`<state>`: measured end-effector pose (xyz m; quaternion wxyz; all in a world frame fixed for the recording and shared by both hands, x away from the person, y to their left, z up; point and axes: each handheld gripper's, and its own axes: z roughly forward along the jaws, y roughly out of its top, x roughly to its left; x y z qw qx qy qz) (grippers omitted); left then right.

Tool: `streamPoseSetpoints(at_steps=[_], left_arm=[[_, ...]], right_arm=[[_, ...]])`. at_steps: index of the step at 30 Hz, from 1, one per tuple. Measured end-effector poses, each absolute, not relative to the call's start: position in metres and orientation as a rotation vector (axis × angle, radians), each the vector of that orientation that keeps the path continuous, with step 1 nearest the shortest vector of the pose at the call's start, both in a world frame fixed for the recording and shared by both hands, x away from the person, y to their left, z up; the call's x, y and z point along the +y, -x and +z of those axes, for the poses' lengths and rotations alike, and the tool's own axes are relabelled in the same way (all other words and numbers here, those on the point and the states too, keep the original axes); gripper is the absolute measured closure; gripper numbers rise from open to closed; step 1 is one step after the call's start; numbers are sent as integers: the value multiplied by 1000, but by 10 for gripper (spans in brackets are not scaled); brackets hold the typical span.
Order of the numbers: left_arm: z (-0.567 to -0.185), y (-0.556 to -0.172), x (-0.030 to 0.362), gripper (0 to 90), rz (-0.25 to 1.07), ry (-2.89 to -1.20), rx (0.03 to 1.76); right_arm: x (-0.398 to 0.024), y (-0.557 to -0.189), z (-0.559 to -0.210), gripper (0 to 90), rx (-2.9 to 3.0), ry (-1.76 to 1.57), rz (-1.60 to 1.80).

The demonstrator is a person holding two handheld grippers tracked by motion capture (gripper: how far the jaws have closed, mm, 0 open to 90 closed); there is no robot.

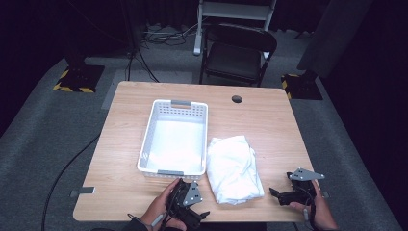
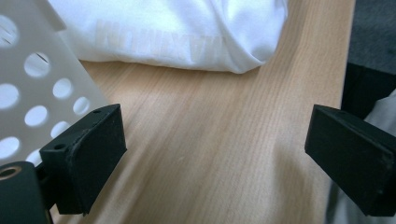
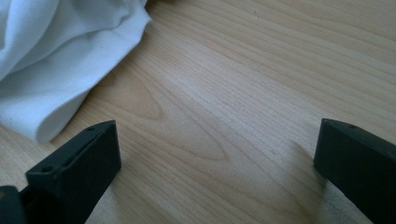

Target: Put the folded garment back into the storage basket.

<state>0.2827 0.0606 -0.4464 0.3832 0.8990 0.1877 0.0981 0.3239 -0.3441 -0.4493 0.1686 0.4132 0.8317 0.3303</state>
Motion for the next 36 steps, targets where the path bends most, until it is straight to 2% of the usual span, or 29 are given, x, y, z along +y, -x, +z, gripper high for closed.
streamPoseSetpoints(at_steps=[5, 36], left_arm=[[-446, -280, 51, 100, 321, -2314, 442], [-450, -288, 9, 113, 405, -2262, 437]], right_arm=[[-344, -324, -449, 4, 2363, -1177, 939], [-344, -324, -449, 4, 2363, -1178, 939]])
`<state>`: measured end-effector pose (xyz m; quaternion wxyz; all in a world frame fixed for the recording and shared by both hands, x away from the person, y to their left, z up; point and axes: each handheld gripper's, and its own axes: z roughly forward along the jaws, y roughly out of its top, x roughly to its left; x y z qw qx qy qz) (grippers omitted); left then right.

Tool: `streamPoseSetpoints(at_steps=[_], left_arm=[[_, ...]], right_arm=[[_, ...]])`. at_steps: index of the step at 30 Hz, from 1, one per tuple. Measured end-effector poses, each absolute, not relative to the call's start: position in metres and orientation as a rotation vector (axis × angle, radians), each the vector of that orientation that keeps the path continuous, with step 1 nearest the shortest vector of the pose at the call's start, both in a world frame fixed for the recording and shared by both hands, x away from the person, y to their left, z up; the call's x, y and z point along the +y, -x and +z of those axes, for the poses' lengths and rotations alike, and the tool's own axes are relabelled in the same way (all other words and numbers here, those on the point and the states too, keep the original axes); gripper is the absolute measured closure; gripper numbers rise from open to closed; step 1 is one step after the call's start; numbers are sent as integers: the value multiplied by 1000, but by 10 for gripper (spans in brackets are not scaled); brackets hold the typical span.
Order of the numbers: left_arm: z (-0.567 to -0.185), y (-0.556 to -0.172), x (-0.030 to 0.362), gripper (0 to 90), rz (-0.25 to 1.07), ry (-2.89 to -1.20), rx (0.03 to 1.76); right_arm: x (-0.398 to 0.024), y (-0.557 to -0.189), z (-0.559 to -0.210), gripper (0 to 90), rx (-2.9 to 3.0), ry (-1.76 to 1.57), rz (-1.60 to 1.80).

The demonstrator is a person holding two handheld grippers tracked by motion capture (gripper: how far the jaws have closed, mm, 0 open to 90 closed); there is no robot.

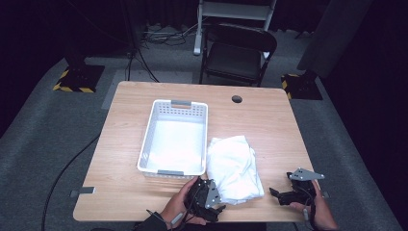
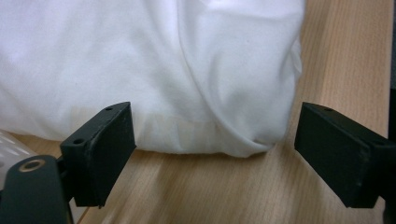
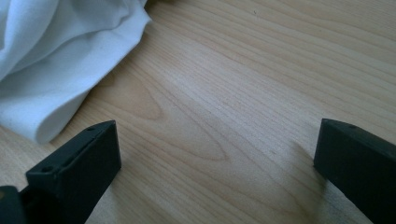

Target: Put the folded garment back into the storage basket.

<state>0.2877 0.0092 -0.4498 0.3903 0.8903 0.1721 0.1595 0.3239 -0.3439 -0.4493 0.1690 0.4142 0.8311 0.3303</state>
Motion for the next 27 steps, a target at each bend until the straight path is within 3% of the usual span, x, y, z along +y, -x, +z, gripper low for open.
streamPoseSetpoints(at_steps=[12, 14, 17, 18, 20, 27], left_arm=[[-451, -291, 2, 226, 412, -2284, 440], [-451, -290, 1, 273, 424, -2289, 426], [-450, -289, 2, 432, 420, -2295, 380], [-450, -289, 3, 432, 406, -2294, 369], [-450, -290, 4, 526, 381, -2296, 363], [-449, -291, 7, 660, 348, -2308, 364]], right_arm=[[-344, -324, -449, 4, 2363, -1177, 939], [-344, -324, -449, 4, 2363, -1178, 939], [-344, -324, -449, 4, 2363, -1178, 939], [-344, -324, -449, 4, 2363, -1177, 939], [-344, -324, -449, 4, 2363, -1178, 939], [-344, -324, -449, 4, 2363, -1177, 939]])
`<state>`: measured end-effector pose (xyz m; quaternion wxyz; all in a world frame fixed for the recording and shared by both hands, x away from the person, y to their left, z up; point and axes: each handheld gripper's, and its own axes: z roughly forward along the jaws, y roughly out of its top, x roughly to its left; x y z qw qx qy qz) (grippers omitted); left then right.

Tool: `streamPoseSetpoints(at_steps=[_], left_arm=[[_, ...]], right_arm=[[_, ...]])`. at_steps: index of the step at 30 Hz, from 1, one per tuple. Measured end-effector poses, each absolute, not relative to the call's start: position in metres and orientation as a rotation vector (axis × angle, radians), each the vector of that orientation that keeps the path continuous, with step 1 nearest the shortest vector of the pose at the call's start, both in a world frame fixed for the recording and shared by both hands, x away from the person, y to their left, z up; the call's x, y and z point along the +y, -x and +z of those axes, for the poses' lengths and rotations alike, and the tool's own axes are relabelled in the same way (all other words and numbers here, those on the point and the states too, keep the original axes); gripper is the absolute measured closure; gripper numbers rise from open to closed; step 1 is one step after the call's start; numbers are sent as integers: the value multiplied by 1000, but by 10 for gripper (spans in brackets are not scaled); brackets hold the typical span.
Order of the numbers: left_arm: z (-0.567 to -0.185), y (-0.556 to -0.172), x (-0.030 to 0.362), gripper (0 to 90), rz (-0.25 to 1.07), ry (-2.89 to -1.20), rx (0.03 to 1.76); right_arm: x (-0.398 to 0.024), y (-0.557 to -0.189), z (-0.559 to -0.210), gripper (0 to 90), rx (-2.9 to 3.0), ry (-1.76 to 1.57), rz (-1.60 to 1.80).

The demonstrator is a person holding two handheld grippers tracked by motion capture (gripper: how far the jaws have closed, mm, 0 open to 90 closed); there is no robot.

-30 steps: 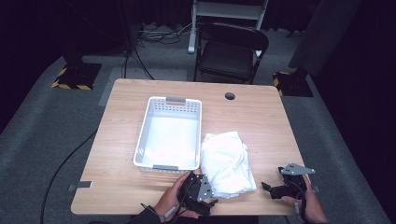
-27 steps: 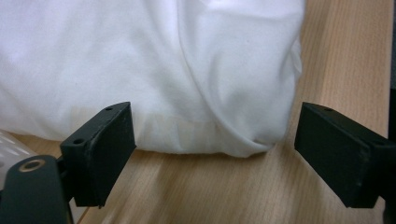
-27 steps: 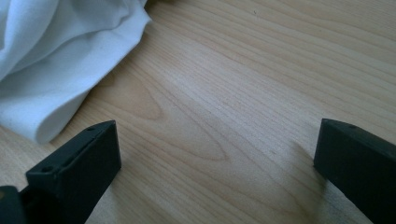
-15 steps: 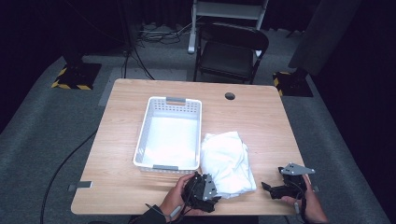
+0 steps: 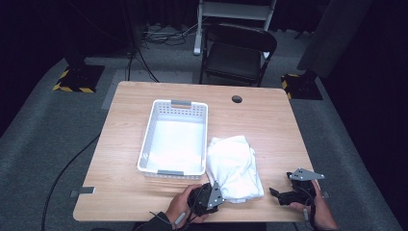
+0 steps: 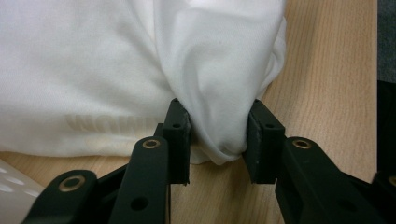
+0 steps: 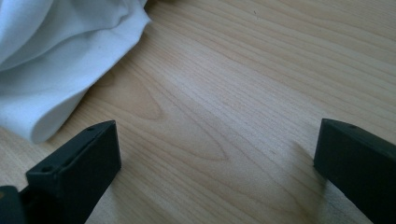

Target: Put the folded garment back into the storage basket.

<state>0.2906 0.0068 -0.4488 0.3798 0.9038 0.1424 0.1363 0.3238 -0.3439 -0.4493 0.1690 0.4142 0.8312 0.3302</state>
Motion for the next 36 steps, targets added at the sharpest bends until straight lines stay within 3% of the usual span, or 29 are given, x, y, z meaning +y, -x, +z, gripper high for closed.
streamPoseSetpoints(at_steps=[8, 36], left_arm=[[-447, -295, 14, 707, 306, -2313, 357], [-452, -298, 20, 707, 273, -2278, 356]], right_arm=[[-344, -324, -449, 4, 2363, -1177, 939], [-334, -324, -442, 18, 2449, -1166, 867]])
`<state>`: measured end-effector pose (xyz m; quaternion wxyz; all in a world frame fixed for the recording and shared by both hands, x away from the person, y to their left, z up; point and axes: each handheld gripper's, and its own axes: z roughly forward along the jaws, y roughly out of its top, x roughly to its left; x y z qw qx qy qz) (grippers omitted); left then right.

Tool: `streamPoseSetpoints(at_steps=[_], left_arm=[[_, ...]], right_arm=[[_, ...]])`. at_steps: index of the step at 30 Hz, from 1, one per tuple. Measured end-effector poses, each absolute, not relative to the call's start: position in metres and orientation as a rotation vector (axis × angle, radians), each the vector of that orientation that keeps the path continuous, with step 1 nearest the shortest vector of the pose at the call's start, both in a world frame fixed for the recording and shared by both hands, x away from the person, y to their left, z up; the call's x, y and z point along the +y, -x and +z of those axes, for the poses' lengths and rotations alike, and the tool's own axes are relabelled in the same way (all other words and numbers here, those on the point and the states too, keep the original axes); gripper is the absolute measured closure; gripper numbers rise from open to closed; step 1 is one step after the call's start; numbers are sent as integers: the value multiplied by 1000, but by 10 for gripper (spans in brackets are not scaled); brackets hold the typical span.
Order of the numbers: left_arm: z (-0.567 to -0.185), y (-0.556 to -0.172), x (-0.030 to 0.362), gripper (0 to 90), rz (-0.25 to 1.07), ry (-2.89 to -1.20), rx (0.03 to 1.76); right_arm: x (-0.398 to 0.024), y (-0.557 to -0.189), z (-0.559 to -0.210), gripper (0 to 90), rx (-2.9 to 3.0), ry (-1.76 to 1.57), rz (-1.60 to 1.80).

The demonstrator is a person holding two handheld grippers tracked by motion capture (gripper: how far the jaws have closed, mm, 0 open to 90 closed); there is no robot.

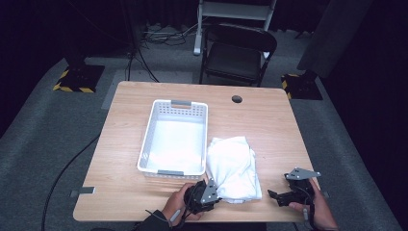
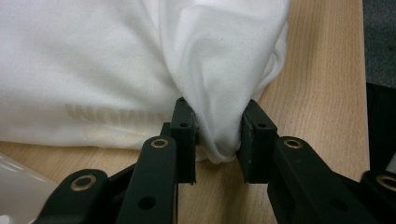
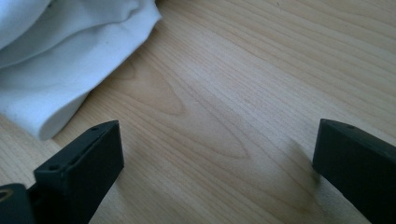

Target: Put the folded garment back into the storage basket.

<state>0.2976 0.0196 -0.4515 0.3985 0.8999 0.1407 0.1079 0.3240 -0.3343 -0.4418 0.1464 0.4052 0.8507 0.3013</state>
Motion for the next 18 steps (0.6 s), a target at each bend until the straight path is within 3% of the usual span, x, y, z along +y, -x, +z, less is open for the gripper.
streamPoseSetpoints(at_steps=[18], left_arm=[[-452, -297, 19, 706, 286, -2279, 352]], right_arm=[[-314, -330, -416, 20, 2454, -1104, 846]])
